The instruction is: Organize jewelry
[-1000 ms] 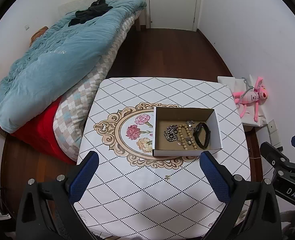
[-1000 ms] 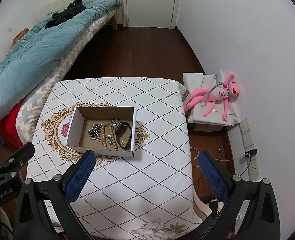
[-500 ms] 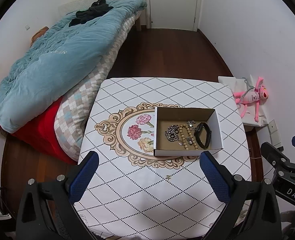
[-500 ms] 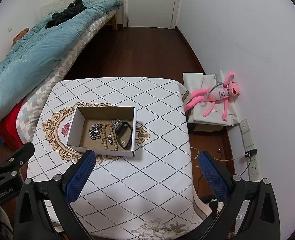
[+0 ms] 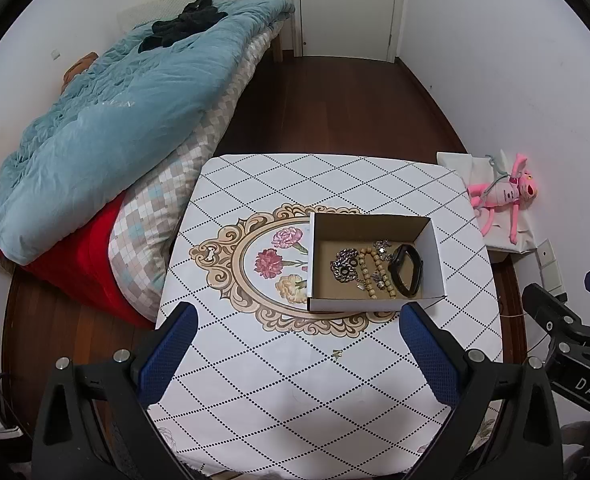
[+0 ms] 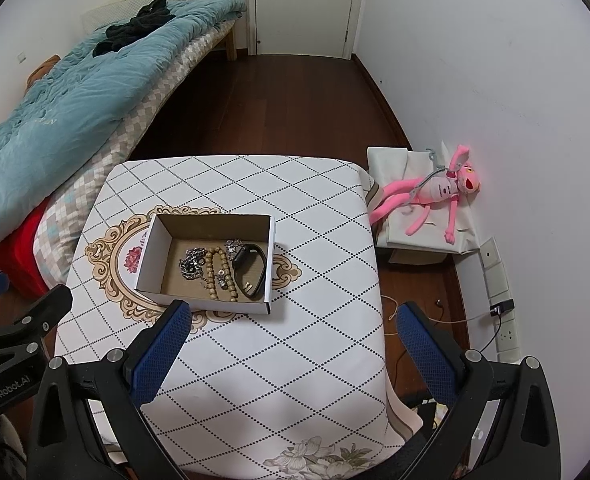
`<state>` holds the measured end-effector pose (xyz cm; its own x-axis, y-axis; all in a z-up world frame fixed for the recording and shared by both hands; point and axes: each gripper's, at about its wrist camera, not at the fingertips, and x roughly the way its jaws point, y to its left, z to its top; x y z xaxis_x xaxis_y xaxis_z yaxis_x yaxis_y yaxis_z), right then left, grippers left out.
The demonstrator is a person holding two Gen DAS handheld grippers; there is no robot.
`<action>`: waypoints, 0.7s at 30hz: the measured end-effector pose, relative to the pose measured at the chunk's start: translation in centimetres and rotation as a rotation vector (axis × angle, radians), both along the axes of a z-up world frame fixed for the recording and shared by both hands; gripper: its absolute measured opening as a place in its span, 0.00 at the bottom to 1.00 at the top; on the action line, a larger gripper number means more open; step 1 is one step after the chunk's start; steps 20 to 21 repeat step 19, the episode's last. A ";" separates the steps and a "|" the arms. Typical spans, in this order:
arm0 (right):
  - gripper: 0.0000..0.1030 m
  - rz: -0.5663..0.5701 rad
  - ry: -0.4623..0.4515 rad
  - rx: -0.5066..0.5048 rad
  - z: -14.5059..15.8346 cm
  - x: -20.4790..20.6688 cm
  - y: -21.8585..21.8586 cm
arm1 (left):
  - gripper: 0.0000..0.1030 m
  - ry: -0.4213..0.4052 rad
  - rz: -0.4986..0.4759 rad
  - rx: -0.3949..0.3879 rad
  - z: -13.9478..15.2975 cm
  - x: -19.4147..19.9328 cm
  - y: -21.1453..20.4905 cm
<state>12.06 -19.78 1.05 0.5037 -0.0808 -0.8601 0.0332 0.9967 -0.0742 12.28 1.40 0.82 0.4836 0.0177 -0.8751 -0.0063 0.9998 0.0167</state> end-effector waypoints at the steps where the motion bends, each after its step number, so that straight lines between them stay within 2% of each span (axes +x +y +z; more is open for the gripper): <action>1: 1.00 0.001 0.001 0.000 0.0 0.0 -0.1 | 1.00 0.001 -0.001 0.000 0.0 0.0 0.1; 21: 1.00 0.006 0.002 -0.006 -0.1 -0.2 -0.1 | 1.00 -0.001 0.004 -0.009 -0.3 -0.1 -0.1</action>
